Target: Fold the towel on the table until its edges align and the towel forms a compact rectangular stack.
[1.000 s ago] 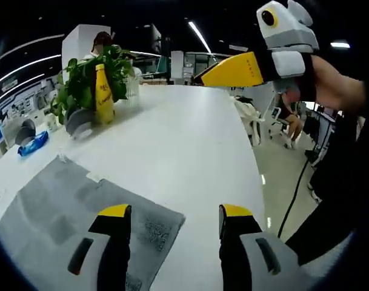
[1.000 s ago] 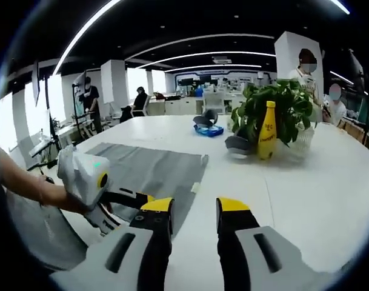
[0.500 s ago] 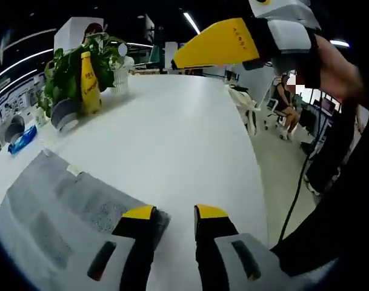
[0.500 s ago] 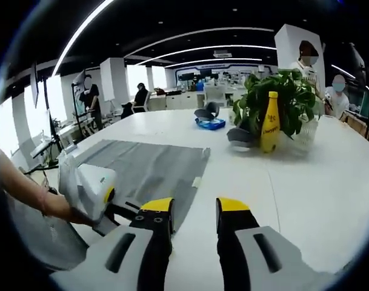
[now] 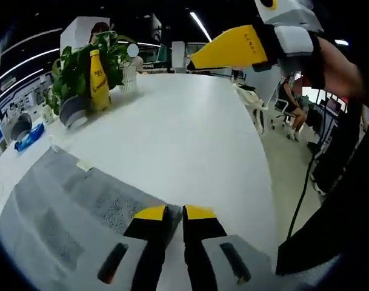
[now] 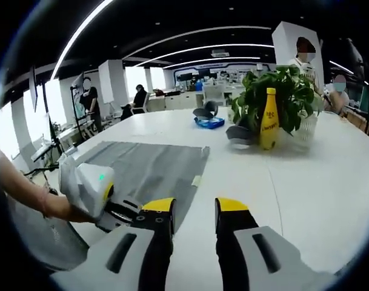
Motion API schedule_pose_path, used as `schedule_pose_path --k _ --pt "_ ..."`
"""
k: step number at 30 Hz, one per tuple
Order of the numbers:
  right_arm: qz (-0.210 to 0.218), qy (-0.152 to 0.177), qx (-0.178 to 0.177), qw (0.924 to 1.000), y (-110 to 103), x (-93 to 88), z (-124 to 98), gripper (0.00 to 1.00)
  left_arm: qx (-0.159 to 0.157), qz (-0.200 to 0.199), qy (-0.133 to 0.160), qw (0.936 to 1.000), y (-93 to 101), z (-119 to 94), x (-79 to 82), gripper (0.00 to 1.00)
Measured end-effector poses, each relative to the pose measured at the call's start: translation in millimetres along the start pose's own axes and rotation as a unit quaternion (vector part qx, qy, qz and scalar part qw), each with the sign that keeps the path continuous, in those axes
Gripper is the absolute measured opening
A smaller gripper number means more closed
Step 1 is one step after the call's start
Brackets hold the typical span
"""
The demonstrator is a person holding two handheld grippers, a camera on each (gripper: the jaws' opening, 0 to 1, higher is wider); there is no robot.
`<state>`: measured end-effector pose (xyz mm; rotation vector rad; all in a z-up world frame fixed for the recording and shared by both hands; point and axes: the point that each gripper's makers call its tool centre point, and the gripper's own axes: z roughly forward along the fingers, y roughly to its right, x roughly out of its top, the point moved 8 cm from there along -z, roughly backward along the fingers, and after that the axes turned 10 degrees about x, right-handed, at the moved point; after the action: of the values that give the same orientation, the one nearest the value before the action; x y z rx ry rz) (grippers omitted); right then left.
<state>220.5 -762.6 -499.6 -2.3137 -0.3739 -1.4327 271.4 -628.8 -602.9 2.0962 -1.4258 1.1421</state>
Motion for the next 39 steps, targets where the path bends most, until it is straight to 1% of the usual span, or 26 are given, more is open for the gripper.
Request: schedule_pose_path --k 1,2,4,6,8,11,12,14,15,16,17,18,19,22,24,28,32,34,36,38,39 --pt "0.000 0.000 0.000 1.0000 0 -0.1 0 0.23 -0.006 -0.010 -0.004 0.9999 -0.2 -1 0.0 0.05" --pt "0.000 0.000 -0.001 1.0000 0 -0.3 -1 0.23 -0.003 -0.015 -0.005 0.9999 -0.2 -1 -0.3 0.04" --pt "0.004 0.001 -0.001 1.0000 1 -1.2 -1 0.23 -0.008 -0.009 -0.009 0.9999 3.1 -5 0.7 0.04" --pt "0.004 0.000 -0.002 1.0000 4 -2.3 -2 0.22 -0.021 -0.021 -0.004 0.9995 8.5 -12 9.3 0.04" --pt "0.006 0.000 -0.003 1.0000 7 -2.2 -1 0.22 -0.022 -0.017 0.002 0.9996 11.1 -19 17.3 0.03" --pt "0.007 0.002 -0.004 1.0000 11 0.4 -1 0.21 -0.025 -0.023 0.027 0.9991 13.1 -30 31.9 0.03" --pt "0.007 0.004 -0.006 1.0000 14 2.3 0 0.21 -0.028 -0.032 0.037 0.9984 14.2 -36 37.7 0.03" --pt "0.005 0.006 -0.007 0.9999 19 6.1 0 0.20 -0.036 -0.047 0.045 0.9972 17.3 -44 44.5 0.03" --pt "0.002 0.007 -0.003 1.0000 23 9.1 2 0.19 -0.044 -0.064 0.045 0.9960 20.1 -48 46.3 0.03" --pt "-0.001 0.008 0.001 1.0000 25 11.1 3 0.15 -0.061 -0.086 0.043 0.9935 24.4 -53 48.8 0.03" --pt "-0.008 0.004 0.012 0.9999 27 12.7 5 0.12 -0.065 -0.096 0.050 0.9919 26.3 -58 51.2 0.03" --pt "-0.009 -0.006 0.013 0.9999 33 14.0 9 0.10 -0.071 -0.106 0.063 0.9898 28.8 -65 54.4 0.03" --pt "-0.013 -0.015 0.017 0.9997 37 14.4 12 0.09 -0.075 -0.113 0.069 0.9884 30.5 -69 56.0 0.03" --pt "-0.029 -0.033 0.019 0.9988 53 19.8 27 0.10 -0.081 -0.131 0.079 0.9849 35.1 -82 59.3 0.03" --pt "-0.033 -0.038 0.020 0.9985 57 24.0 33 0.09 -0.083 -0.136 0.083 0.9838 38.5 -88 60.9 0.03" --pt "-0.044 -0.055 0.022 0.9973 65 29.9 49 0.08 -0.092 -0.142 0.088 0.9817 44.6 -93 64.7 0.03" --pt "-0.055 -0.069 0.040 0.9953 70 33.0 68 0.10 -0.101 -0.145 0.092 0.9799 49.0 -94 73.4 0.03" --pt "-0.060 -0.090 0.043 0.9932 75 31.6 77 0.13 -0.106 -0.149 0.097 0.9784 51.7 -95 79.0 0.03" --pt "-0.073 -0.105 0.039 0.9910 84 29.9 87 0.13 -0.111 -0.155 0.105 0.9759 54.2 -95 84.4 0.03" --pt "-0.072 -0.115 0.035 0.9902 95 28.5 97 0.11 -0.114 -0.158 0.111 0.9746 56.3 -95 87.6 0.03" --pt "-0.067 -0.126 0.034 0.9892 100 27.5 100 0.09 -0.113 -0.159 0.115 0.9740 57.4 -94 89.7 0.03"
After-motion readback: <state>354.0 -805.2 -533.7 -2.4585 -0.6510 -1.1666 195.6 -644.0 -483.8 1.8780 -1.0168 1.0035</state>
